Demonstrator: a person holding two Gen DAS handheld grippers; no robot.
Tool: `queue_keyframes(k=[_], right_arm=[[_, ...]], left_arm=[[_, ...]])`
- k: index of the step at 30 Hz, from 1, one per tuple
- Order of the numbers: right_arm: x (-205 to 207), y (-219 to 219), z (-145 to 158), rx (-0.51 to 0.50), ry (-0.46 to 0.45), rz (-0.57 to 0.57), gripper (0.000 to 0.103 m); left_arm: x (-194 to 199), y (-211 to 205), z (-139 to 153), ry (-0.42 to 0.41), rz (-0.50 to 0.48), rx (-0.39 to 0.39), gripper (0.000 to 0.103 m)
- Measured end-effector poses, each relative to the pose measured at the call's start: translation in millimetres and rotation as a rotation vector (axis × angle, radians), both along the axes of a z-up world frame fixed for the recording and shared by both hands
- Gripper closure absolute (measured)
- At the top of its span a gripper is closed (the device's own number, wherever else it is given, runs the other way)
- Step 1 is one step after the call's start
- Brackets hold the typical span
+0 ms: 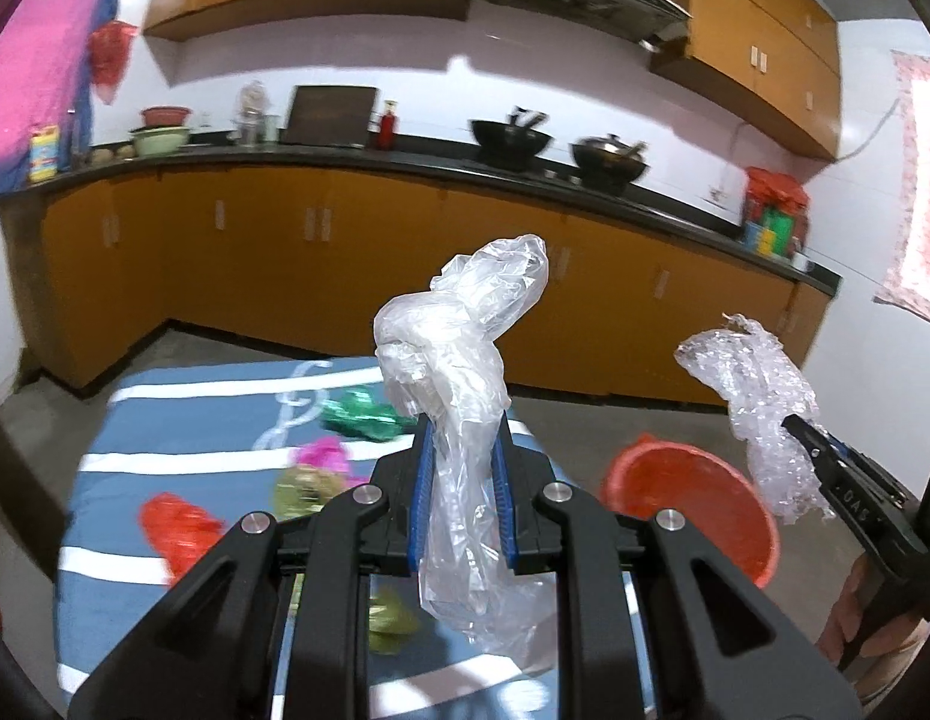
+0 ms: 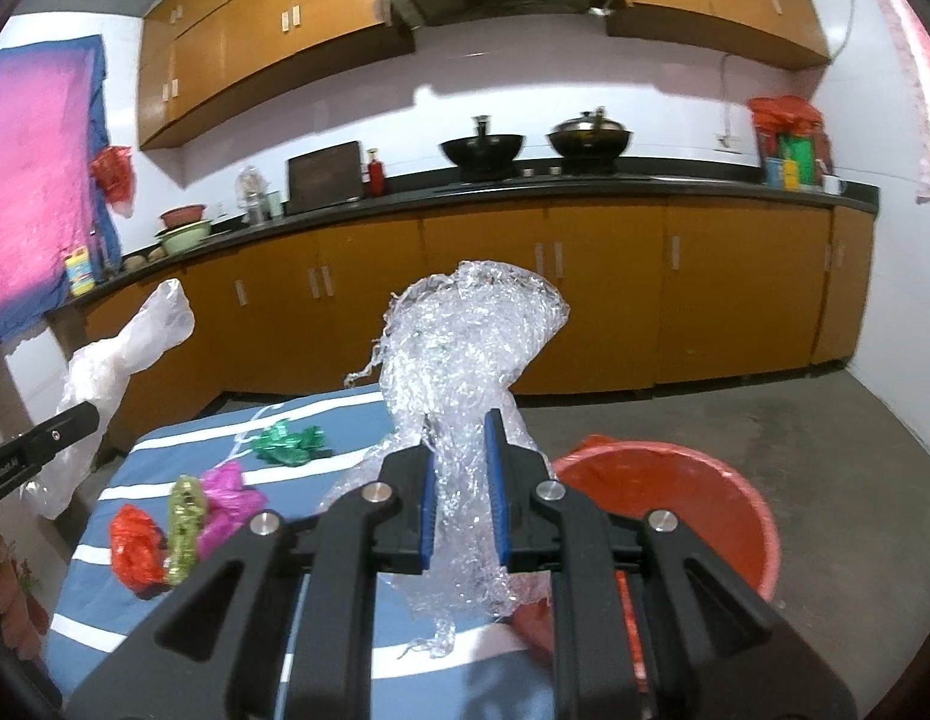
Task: Collect trash
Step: 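Carry the clear bag with the left tool while the right tool carries the bubble wrap to the basket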
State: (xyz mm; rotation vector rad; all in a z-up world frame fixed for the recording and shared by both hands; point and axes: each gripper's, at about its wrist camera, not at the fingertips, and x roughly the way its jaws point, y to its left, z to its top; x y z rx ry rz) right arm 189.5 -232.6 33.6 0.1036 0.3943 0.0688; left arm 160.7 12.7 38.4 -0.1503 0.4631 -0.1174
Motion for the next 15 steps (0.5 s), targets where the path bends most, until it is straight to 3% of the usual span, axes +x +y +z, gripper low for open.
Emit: queue_keyframes(k=[15], right_arm=[[5, -115, -43, 0.036, 0.081, -0.180, 0.087]], left_arm=[[45, -146, -41, 0.105, -0.246, 0.014, 0.085]])
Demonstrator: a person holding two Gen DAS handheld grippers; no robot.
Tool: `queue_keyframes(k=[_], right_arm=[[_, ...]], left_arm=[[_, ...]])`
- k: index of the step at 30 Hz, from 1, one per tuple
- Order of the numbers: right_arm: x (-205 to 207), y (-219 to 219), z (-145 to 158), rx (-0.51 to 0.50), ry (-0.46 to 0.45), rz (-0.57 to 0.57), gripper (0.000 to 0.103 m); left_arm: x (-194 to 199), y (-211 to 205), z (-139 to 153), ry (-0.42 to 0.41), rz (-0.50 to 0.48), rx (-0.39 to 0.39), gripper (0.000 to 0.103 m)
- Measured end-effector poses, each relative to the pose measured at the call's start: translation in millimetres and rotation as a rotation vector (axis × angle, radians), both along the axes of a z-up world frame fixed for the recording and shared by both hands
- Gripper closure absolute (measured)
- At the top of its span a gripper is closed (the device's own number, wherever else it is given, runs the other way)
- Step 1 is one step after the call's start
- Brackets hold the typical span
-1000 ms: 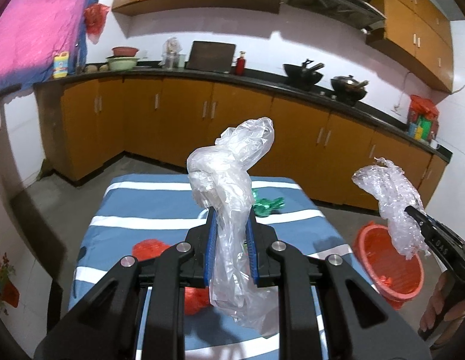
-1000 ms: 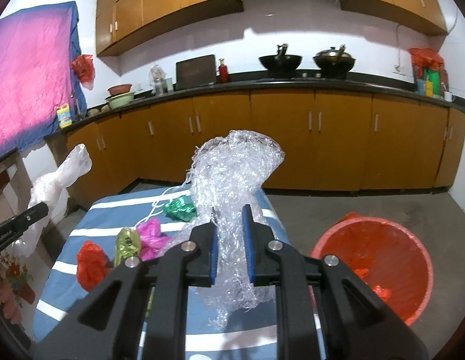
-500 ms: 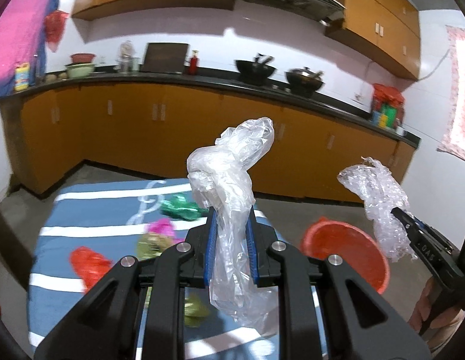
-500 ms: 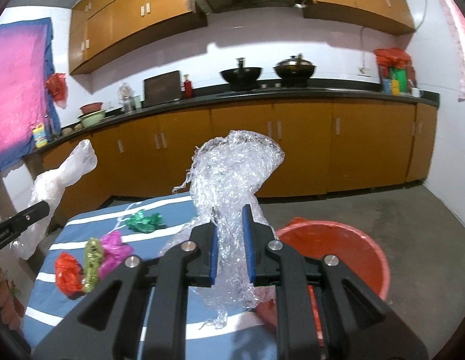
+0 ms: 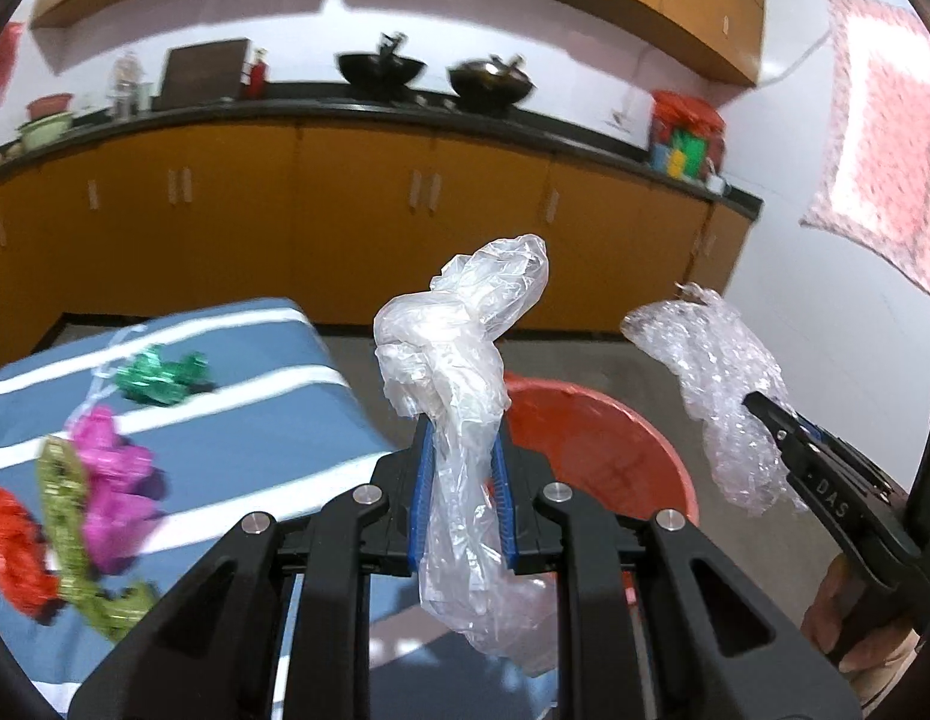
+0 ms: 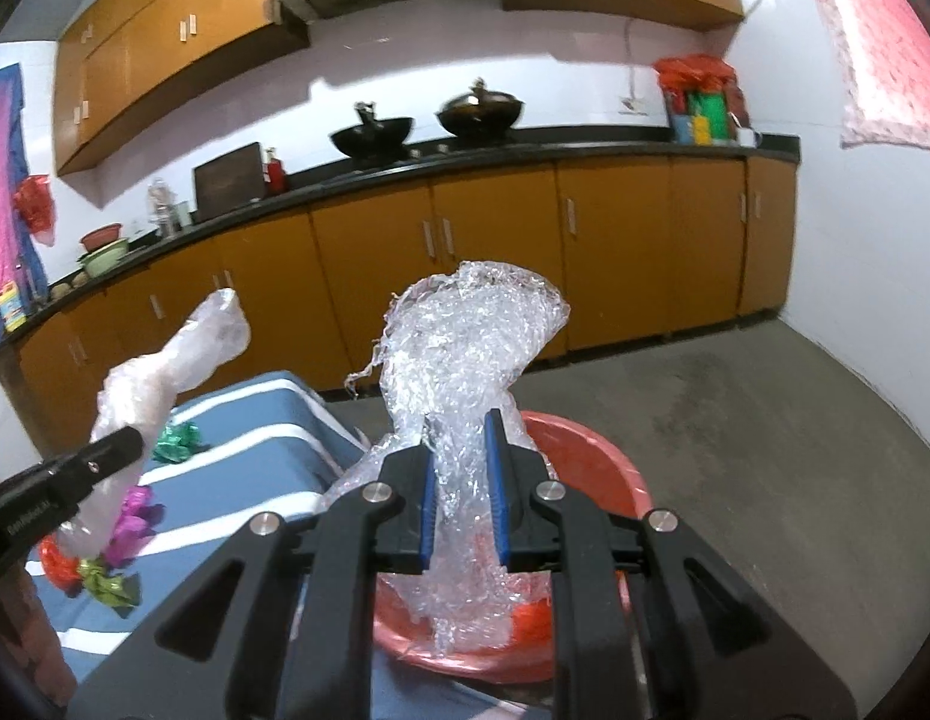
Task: Collect trash
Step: 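Carry the clear bag with the left tool while the right tool carries the bubble wrap to the basket, then open the left tool over the basket while the right tool opens there too, then move both open tools back over the bags on the table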
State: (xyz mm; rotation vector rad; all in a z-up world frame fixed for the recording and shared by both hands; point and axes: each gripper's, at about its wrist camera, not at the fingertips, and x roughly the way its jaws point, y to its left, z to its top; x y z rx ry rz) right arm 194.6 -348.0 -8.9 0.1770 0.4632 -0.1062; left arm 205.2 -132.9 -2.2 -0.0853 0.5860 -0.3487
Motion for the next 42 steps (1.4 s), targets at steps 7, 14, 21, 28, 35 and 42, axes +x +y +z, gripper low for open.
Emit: queue_keyframes(k=[7, 14, 21, 28, 35, 42], right_arm=[[14, -25, -27, 0.022, 0.047, -0.026, 0.087], [33, -32, -49, 0.051, 0.081, -0.021, 0.087], [48, -33, -62, 0.066, 0.107, -0.014, 0.087], [56, -39, -75, 0.090, 0.139, -0.010, 0.073], [51, -43, -76, 0.093, 0.134, -0.037, 0.068], [50, -34, -67, 0.085, 0.125, -0.029, 0.066]], left_arm=[[17, -45, -29, 0.063, -0.060, 0.035, 0.085], [33, -67, -49, 0.101, -0.087, 0.064, 0.085], [47, -84, -66, 0.139, -0.121, 0.098, 0.083], [55, -74, -79, 0.178, -0.107, 0.077, 0.055], [53, -56, -78, 0.173, -0.067, 0.066, 0.055], [44, -38, -71, 0.153, -0.042, 0.066, 0.055]])
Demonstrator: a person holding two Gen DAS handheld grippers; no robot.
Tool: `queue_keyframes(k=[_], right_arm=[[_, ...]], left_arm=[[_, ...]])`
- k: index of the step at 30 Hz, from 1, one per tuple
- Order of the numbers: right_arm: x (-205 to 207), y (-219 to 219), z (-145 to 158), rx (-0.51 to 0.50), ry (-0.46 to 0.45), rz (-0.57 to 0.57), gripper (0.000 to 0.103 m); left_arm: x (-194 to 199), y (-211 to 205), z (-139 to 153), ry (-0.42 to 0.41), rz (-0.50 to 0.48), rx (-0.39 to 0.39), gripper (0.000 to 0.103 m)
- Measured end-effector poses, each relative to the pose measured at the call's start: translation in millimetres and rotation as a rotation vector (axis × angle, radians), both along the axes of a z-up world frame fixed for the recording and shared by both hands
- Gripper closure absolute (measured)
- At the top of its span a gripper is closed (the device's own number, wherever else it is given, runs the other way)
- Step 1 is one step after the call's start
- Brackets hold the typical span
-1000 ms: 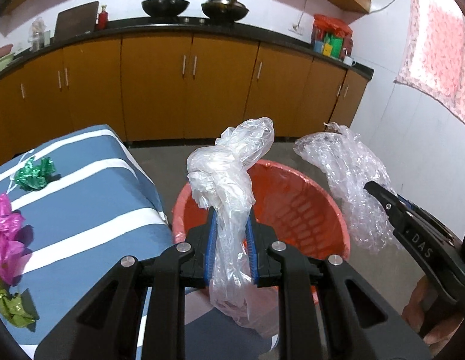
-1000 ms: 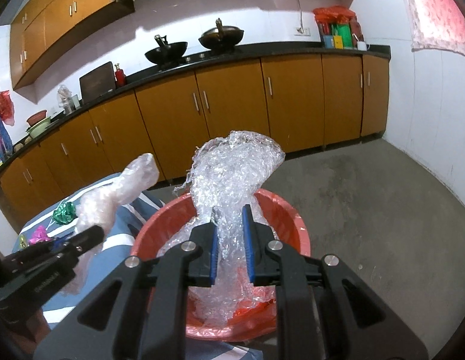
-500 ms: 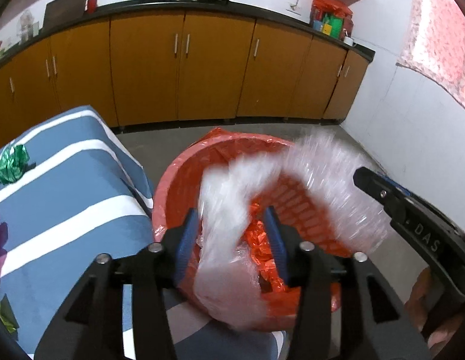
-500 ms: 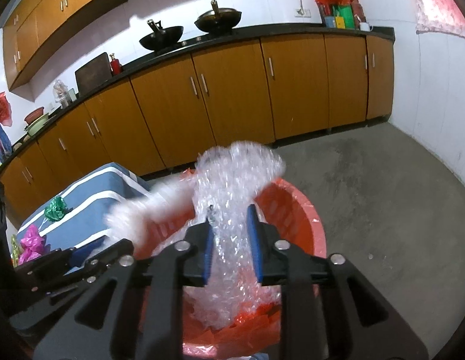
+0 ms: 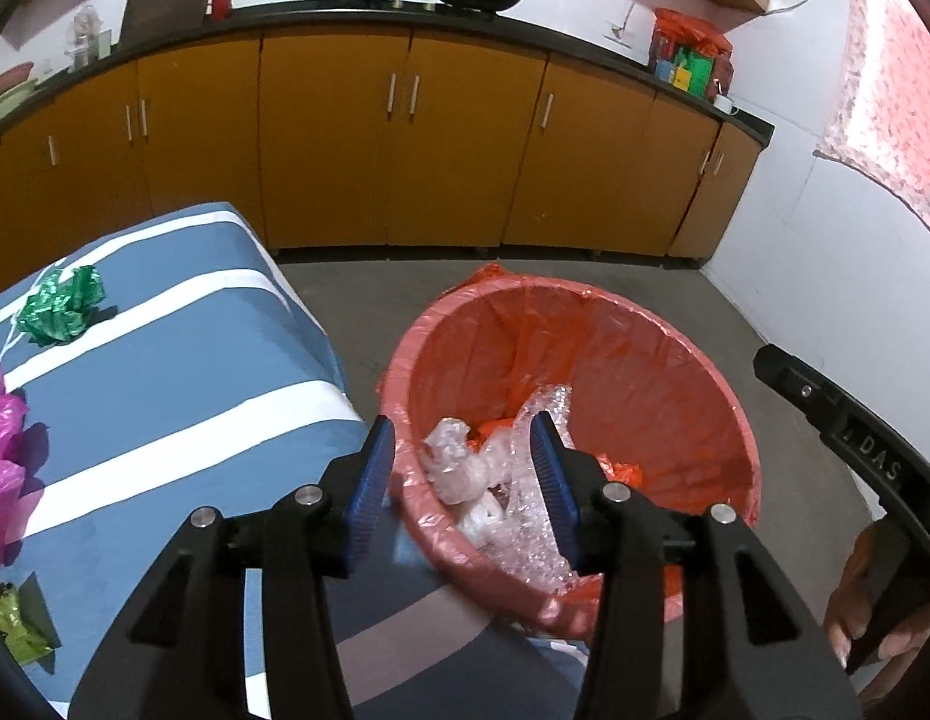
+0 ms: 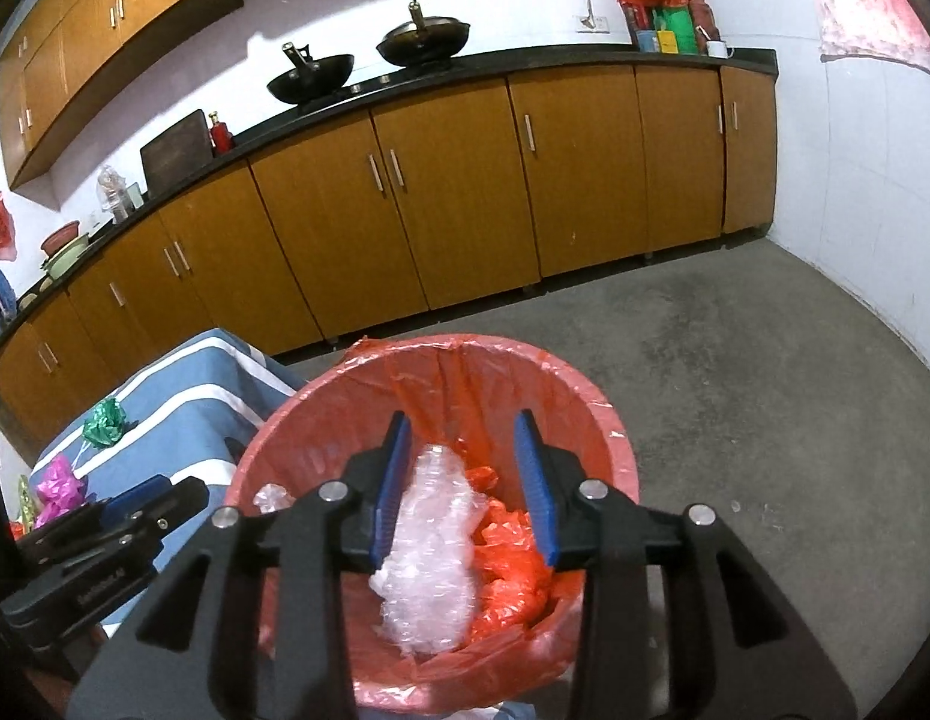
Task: Collect trash
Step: 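Move both open tools back over the bags on the table, then grasp a red plastic bag with the left tool while the right tool grasps the green paw-print bag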
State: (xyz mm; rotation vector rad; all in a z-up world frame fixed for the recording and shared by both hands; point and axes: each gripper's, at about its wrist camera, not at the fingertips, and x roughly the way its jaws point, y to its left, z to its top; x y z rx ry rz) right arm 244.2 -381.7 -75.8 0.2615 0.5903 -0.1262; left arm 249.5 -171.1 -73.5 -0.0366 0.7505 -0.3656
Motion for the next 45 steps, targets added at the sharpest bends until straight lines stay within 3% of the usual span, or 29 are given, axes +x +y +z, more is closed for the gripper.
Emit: queue_keyframes(k=[8, 15, 21, 28, 36, 38, 45], right_arm=[[-2, 44, 15, -0.018, -0.018, 0.089, 0.065], [-8, 110, 26, -0.025, -0.037, 0.228, 0.061], [-14, 189, 30, -0.031, -0.046, 0.374, 0.061], [-25, 265, 30, -0.047, -0.040, 0.491, 0.061], [-26, 285, 31, -0.082, -0.024, 0.503, 0.061], [-26, 288, 30, -0.088, -0.022, 0.505, 0.061], [-26, 307, 25, -0.094, -0.010, 0.540, 0.061]], left_arm=[[-22, 48, 23, -0.080, 0.072, 0.003, 0.054], [-57, 136, 44, -0.168, 0.250, -0.012, 0.048], [-86, 224, 51, -0.243, 0.449, 0.085, 0.042], [-92, 299, 30, -0.149, 0.618, 0.101, 0.036], [-77, 316, -11, 0.001, 0.656, 0.084, 0.036], [-74, 323, -16, 0.030, 0.667, 0.072, 0.041], [-70, 339, -24, 0.055, 0.639, 0.065, 0.072]])
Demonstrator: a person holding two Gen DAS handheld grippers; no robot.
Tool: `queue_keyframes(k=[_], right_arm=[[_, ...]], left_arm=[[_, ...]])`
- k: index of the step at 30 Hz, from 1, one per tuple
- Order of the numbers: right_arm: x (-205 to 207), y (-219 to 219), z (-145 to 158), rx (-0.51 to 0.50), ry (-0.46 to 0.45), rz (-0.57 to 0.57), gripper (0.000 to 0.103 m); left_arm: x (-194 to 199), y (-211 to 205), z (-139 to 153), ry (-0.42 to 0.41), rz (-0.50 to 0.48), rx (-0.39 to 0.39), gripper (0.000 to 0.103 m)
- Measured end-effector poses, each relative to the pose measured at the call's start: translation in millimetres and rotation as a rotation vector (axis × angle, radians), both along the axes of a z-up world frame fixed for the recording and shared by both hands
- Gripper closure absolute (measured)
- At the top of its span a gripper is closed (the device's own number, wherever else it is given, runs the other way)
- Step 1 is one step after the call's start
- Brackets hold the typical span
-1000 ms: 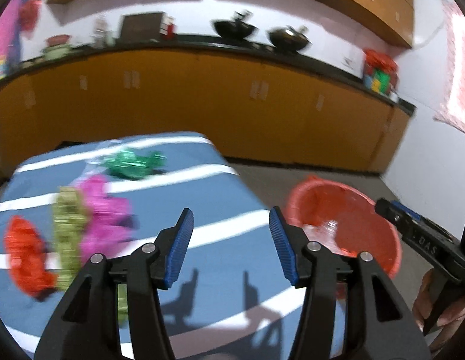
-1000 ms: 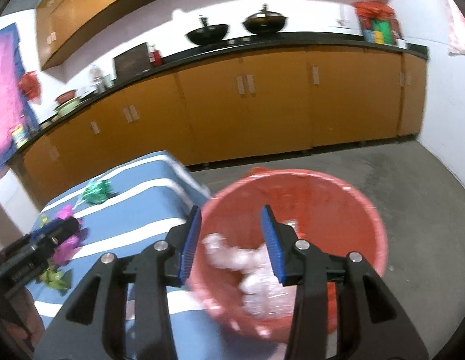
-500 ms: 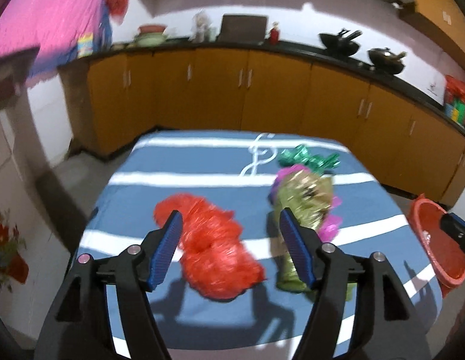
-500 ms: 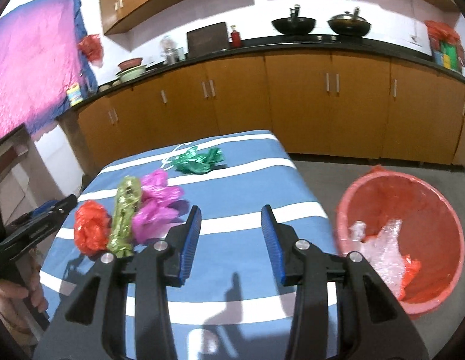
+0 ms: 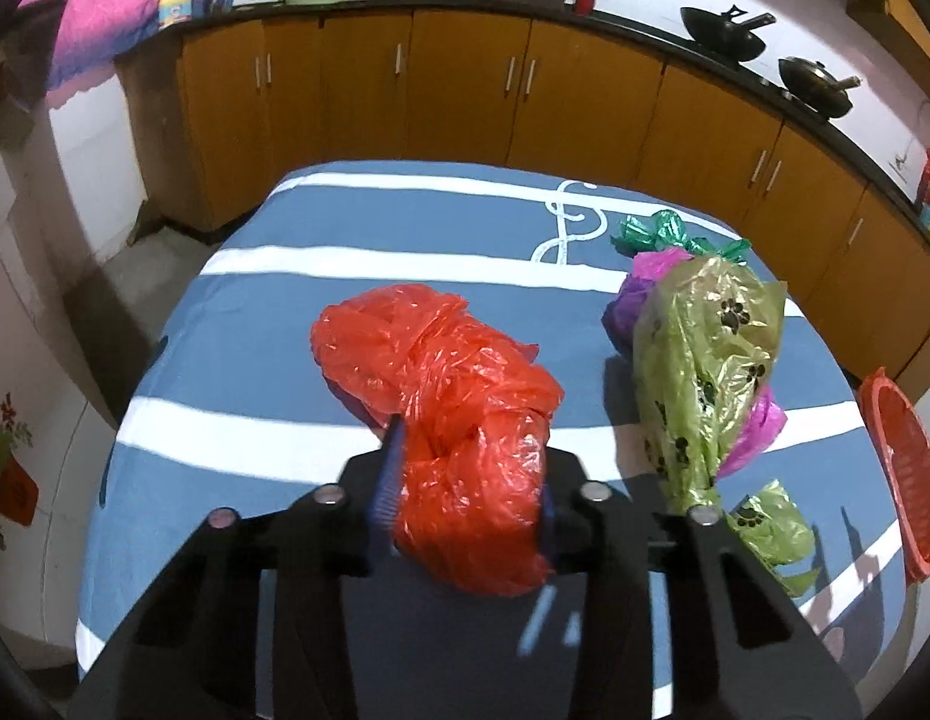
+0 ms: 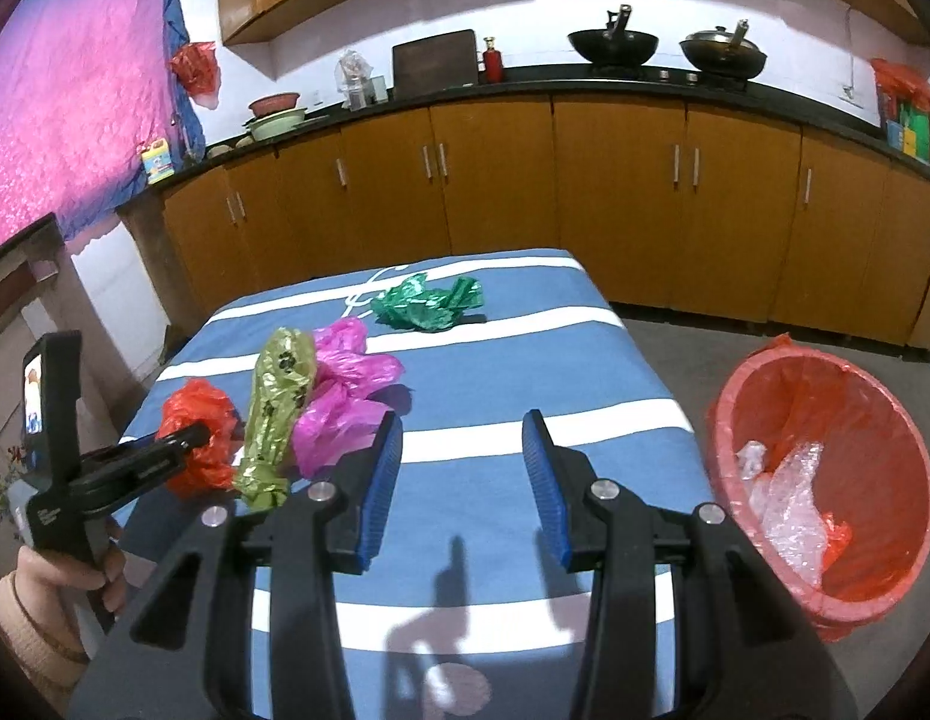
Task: Collect trash
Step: 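Grasp a red plastic bag with the left tool while the right tool grasps the green paw-print bag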
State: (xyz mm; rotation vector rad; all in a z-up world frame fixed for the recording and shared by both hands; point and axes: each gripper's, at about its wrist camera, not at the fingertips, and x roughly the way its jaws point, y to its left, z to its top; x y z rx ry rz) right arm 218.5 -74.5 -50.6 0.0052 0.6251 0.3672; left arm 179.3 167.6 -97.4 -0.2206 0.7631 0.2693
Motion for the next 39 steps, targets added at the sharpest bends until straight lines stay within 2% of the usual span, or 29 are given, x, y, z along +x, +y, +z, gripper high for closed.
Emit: queue_keyframes(k=[4, 12, 16, 20, 30, 34, 39], right_arm=[[-1, 19, -4, -0.002, 0.008, 0.038, 0.061], [-3, 66, -11, 0.011, 0.041, 0.156, 0.063], [-9, 95, -19, -0.001, 0.059, 0.227, 0.070], [-12, 121, -34, -0.034, 0.088, 0.270, 0.071], [-3, 140, -59, -0.127, 0.127, 0.243, 0.072], [1, 137, -63, -0.131, 0.139, 0.241, 0.086], [0, 135, -55, -0.100, 0.128, 0.251, 0.091]], left_arm=[[0, 8, 2, -0.011, -0.020, 0.025, 0.080], [-11, 43, 24, -0.076, 0.032, 0.074, 0.080], [-18, 60, 33, -0.097, 0.070, 0.085, 0.080], [-26, 76, 38, -0.105, 0.100, 0.091, 0.080], [-36, 101, 37, -0.105, 0.146, 0.089, 0.080], [-35, 102, 36, -0.103, 0.143, 0.084, 0.080], [-37, 101, 37, -0.106, 0.138, 0.080, 0.080]])
